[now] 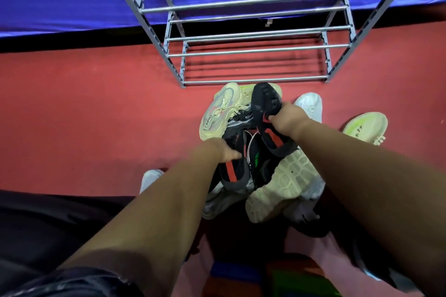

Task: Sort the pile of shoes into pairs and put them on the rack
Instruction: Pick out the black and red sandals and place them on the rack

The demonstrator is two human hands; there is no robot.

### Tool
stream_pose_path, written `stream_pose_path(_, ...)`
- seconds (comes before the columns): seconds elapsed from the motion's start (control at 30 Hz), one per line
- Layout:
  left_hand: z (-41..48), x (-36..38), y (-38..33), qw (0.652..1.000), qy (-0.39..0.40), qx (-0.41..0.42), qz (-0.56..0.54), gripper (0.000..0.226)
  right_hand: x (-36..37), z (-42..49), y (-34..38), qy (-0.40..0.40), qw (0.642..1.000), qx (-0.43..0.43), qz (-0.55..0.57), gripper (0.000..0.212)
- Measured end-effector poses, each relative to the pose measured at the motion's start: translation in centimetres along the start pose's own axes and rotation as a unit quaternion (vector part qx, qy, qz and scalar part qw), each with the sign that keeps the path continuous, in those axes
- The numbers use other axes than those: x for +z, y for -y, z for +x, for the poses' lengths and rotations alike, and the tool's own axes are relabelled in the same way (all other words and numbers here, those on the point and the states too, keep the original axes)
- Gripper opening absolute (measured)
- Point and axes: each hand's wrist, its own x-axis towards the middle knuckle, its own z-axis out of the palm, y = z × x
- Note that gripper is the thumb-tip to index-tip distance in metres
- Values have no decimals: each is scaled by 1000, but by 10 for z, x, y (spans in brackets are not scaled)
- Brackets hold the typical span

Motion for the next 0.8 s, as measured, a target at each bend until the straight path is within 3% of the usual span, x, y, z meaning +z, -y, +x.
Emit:
stream_pose_path(0.1,1,15,-9,998,36,1,44,103,-5,-4,-2,-43,998,-27,-27,40)
stream_pose_path(0.23,8,31,-22,992,20,1,121,114,-1,-8,-3,-60,995,-53,-57,51)
stream_pose_path(0.3,5,34,-24,993,2,0,116,103,3,-11,-2,-56,992,-61,-90,72)
stream_pose_path(0.43,-5,17,-22,999,36,7,30,70,7,-21,2,38,975,-57,-213,144)
stream_pose_path(0.5,-13,-3,-18,997,79,-1,-9,68,5,-21,3,55,967,-63,-240,154)
stream_pose_path(0.63,-27,-49,-5,987,151,-49,-38,80,2,-17,2,52,978,-66,-193,137)
stream_pose_path(0.73,-31,-74,1,981,170,-51,-77,103,-3,-15,-2,26,990,-75,-119,96)
stream_pose_path(0.8,-39,-85,-1,982,176,-30,-69,106,-8,-13,-5,31,996,-70,-33,80)
